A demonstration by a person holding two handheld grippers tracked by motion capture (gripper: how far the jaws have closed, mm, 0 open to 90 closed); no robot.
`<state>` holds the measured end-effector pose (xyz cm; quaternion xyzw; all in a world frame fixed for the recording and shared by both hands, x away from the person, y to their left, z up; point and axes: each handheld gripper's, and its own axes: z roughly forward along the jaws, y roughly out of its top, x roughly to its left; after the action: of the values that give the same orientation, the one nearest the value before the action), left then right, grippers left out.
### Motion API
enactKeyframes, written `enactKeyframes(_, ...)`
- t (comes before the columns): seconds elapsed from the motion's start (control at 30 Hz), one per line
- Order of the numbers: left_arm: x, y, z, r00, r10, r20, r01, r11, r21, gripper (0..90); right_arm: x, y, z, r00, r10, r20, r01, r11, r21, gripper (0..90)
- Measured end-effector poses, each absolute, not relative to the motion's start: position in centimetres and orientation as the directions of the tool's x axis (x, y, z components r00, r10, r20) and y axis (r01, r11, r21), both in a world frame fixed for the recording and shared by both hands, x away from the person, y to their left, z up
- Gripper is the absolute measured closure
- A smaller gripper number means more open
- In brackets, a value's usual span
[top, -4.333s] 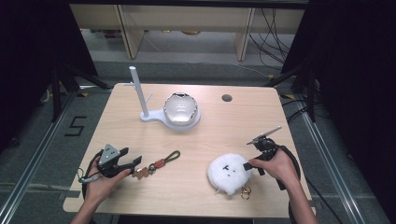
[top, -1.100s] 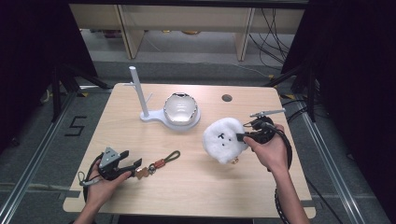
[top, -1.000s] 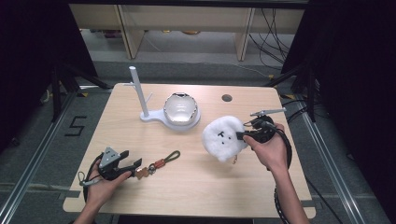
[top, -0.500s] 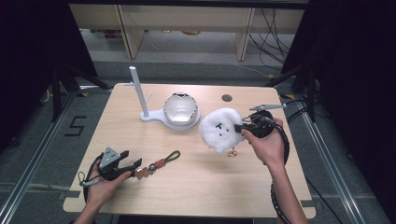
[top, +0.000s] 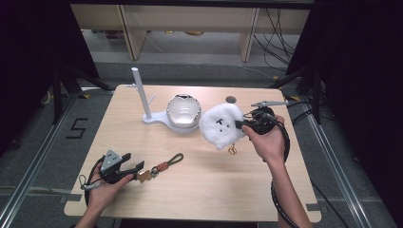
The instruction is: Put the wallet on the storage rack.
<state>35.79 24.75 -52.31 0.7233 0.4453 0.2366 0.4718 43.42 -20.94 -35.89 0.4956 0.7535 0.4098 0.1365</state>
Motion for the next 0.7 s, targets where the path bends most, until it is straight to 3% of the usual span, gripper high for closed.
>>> enactKeyframes(0.7,35.8,24.7,-52.3,0.49,0.868,-0.079,0.415,-0.153,0.897,32.1,44.8,-19.6,-35.0,-0.467,0.86,0.203,0.599,0.139,0.789,79.7)
